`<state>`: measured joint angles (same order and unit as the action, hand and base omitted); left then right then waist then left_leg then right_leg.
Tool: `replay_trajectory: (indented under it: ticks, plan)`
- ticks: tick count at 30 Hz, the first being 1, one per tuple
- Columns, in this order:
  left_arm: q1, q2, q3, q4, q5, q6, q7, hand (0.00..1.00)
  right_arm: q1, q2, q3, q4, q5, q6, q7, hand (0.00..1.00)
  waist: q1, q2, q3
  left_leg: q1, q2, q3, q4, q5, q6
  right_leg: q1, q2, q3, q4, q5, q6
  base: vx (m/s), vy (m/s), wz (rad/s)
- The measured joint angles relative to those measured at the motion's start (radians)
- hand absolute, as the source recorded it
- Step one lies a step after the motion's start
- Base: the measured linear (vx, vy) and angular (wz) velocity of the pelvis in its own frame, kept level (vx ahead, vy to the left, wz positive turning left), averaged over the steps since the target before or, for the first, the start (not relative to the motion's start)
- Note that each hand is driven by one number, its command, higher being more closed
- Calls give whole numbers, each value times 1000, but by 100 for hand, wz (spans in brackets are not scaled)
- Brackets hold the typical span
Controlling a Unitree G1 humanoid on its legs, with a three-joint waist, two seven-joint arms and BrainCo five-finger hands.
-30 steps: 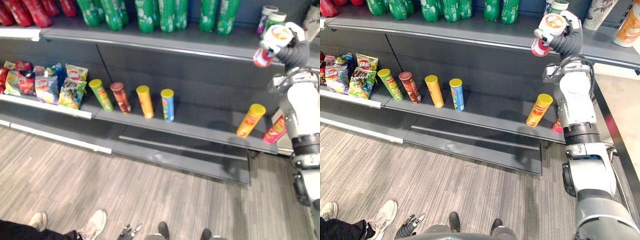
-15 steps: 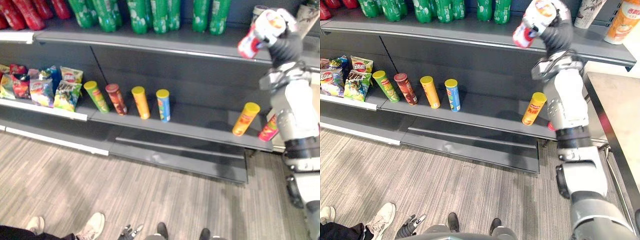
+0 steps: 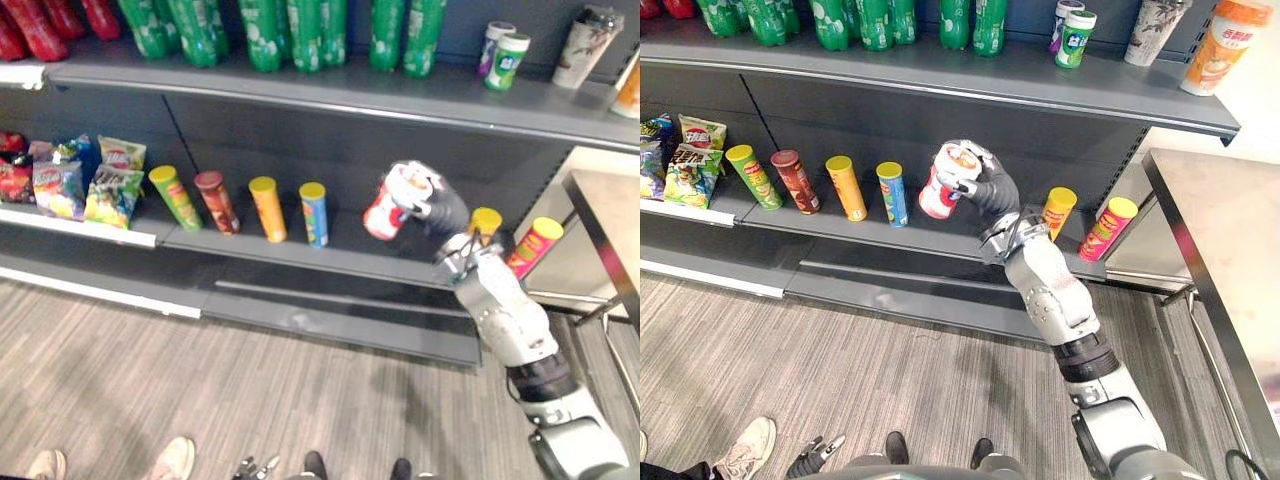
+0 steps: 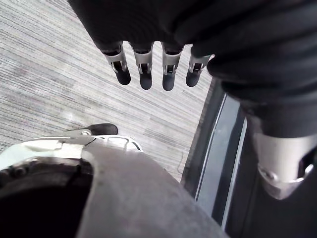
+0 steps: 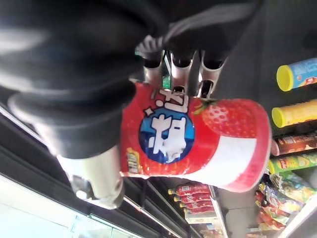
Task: Put the gum and the chips on the shelf.
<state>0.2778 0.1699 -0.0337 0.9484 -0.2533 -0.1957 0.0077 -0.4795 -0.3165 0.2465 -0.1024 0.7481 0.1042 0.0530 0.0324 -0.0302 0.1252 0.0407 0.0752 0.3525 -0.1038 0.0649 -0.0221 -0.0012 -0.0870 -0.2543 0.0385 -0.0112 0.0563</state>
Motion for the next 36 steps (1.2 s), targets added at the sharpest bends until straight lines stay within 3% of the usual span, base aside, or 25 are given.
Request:
replay_trajectory:
  ticks: [1, 8, 13, 20, 28, 30, 31, 36]
  plan:
    - [1, 12, -11, 10, 0, -1, 22, 0, 73, 22, 75, -10, 1, -2, -1, 100, -2, -15, -11, -2, 2, 18, 0, -4, -6, -13, 1, 14, 9, 1, -1, 0, 0, 0]
    - [1, 12, -11, 9, -2, -1, 31, 0, 84, 23, 75, -10, 1, -7, -1, 100, -1, -15, -11, -2, 2, 17, 0, -4, -6, -14, 1, 14, 10, 1, -2, 0, 0, 0]
    - [1, 12, -18, 9, -20, -26, 49, 0, 140, 52, 76, -7, -1, -18, 0, 100, -2, -16, -12, -3, 2, 14, 0, -4, -6, -14, 1, 11, 10, 0, -4, 0, 0, 0]
    - [0, 13, -30, 2, -131, -45, -58, 0, 203, 61, 76, -5, -2, -31, 8, 100, -2, -17, -12, -5, 2, 12, 0, -4, -6, -14, 1, 10, 3, -1, -3, 0, 0, 0]
    - [0, 34, -77, -12, -137, -42, -95, 0, 273, 60, 112, -3, -2, -22, 53, 100, -6, -17, -15, -10, 2, 24, 0, -5, -6, -28, 2, 23, 3, 0, -3, 0, 0, -4]
    - [2, 34, -79, -11, -138, -42, -95, 0, 307, 61, 142, 5, -3, -20, 69, 100, -7, -13, -23, -15, 2, 27, 0, -7, -6, -29, 3, 24, 0, -3, 3, 0, 0, 0]
    - [0, 30, -119, -11, -138, -34, -122, 0, 356, 91, 183, 43, -3, -22, 87, 100, -7, 34, -26, 17, -14, 47, 0, -41, -5, 5, -10, 35, -14, -3, 5, 0, 0, 0]
    - [0, 29, -119, -11, -138, -34, -124, 0, 356, 91, 183, 43, -3, -22, 87, 100, -7, 35, -26, 17, -14, 48, 0, -41, -5, 6, -10, 35, -15, -3, 5, 0, 0, 0]
